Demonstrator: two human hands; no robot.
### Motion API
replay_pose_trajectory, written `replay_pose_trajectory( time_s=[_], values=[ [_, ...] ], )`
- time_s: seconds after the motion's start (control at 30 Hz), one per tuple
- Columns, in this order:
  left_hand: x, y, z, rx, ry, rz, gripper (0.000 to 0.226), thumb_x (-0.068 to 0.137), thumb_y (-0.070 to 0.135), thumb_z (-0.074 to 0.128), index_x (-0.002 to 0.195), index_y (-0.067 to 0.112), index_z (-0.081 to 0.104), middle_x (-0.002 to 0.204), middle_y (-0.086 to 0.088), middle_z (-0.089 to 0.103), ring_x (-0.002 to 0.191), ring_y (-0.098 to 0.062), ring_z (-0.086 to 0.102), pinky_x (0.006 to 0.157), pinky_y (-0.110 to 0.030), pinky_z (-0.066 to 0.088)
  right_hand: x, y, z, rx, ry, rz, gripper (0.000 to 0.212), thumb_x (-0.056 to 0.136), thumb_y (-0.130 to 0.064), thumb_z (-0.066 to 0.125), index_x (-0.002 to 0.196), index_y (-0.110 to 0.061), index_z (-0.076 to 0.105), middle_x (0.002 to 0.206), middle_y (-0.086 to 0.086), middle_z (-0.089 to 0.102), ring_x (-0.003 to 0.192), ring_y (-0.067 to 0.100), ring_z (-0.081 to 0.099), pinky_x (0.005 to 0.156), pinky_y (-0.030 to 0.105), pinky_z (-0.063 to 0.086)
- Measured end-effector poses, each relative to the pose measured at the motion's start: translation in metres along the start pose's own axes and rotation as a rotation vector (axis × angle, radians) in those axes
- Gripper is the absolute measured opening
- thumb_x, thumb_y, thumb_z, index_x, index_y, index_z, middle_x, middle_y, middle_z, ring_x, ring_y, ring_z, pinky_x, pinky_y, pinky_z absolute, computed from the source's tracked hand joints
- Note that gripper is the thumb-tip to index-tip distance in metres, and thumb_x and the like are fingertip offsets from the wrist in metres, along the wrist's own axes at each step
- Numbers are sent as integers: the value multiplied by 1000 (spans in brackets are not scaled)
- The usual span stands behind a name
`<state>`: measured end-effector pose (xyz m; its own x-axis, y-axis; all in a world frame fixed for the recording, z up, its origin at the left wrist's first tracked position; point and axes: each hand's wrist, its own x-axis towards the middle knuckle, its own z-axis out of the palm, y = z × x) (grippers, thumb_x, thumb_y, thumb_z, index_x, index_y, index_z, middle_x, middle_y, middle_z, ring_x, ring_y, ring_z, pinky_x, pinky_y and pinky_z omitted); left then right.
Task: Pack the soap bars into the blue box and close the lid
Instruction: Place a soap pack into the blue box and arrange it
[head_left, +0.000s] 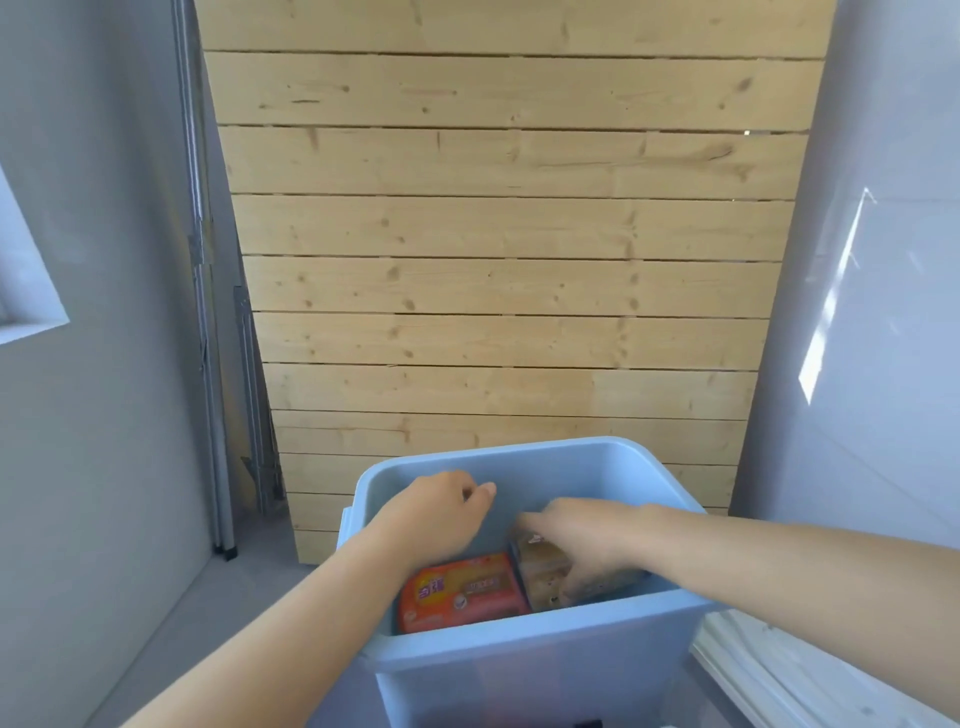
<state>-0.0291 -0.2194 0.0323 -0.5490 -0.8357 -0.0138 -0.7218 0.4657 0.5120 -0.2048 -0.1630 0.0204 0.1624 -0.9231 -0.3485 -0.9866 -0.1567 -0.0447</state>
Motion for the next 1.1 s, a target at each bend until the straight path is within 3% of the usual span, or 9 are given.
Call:
replay_pose_trajectory(
  time_s=[0.13, 0.2, 0.33, 0.47, 0.57, 0.7, 0.9, 1.03, 1.1],
  values=[
    [1, 0, -1, -19, 43, -19, 45, 96, 45, 32, 59, 19, 34, 55, 5, 41, 53, -13, 39, 51, -28, 29, 5, 3, -2, -220, 56, -95, 65, 67, -32, 76, 126, -24, 49, 122, 4, 46, 109, 25, 43, 87, 35, 42],
    [1, 1, -1, -24, 57, -35, 46, 96, 46, 32, 59, 19, 33, 55, 4, 41, 53, -13, 39, 51, -29, 28, 6, 4, -4, -289, 103, -84, 61, 66, -33, 76, 122, -22, 54, 121, 1, 42, 107, 25, 40, 79, 32, 35],
    [1, 0, 0, -20, 41, -41, 46, 95, 48, 30, 59, 20, 33, 56, 5, 42, 54, -13, 40, 52, -28, 29, -1, 16, -1, 32, 9, 249, 60, 68, -25, 78, 122, -22, 52, 114, 4, 58, 87, 26, 60, 65, 33, 45],
    [3, -2, 2, 11, 12, -40, 45, 95, 50, 28, 61, 22, 35, 60, 7, 42, 56, -10, 41, 53, -25, 29, -1, 20, -2, 391, -87, 387, 50, 84, -29, 64, 131, -21, 50, 96, 5, 61, 61, 21, 62, 75, 28, 53],
    [4, -4, 3, 15, -8, -34, 45, 95, 51, 27, 62, 22, 37, 61, 7, 46, 58, -9, 43, 54, -25, 30, 0, 20, -6, 442, -101, 401, 38, 91, -26, 53, 129, -22, 55, 98, 1, 58, 85, 29, 68, 84, 28, 53],
    [4, -4, 4, 28, -40, -17, 45, 95, 52, 27, 64, 22, 41, 63, 6, 49, 62, -10, 49, 56, -25, 33, 0, 15, -3, 485, -117, 366, 32, 91, -22, 51, 122, -19, 61, 107, 0, 59, 86, 23, 61, 70, 30, 57],
    [4, -2, 5, 37, -68, -15, 45, 95, 52, 25, 65, 23, 42, 66, 6, 51, 70, -13, 54, 65, -29, 37, 5, 9, -1, 812, -255, 426, 46, 97, -31, 40, 139, -12, 38, 137, 19, 48, 126, 30, 46, 89, 53, 47],
    [7, -3, 5, 21, -64, -17, 45, 95, 53, 25, 67, 22, 45, 73, 5, 54, 80, -19, 60, 73, -31, 42, 5, 7, -2, 859, -221, 407, 50, 97, -31, 40, 139, -4, 36, 135, 21, 49, 126, 28, 47, 84, 53, 49],
    [6, -3, 4, -23, -73, -19, 50, 95, 53, 27, 81, 15, 56, 85, -1, 63, 87, -22, 64, 82, -35, 47, 1, 6, -7, 854, -207, 400, 50, 97, -30, 40, 138, -2, 37, 131, 22, 51, 121, 29, 52, 85, 52, 50]
  ],
)
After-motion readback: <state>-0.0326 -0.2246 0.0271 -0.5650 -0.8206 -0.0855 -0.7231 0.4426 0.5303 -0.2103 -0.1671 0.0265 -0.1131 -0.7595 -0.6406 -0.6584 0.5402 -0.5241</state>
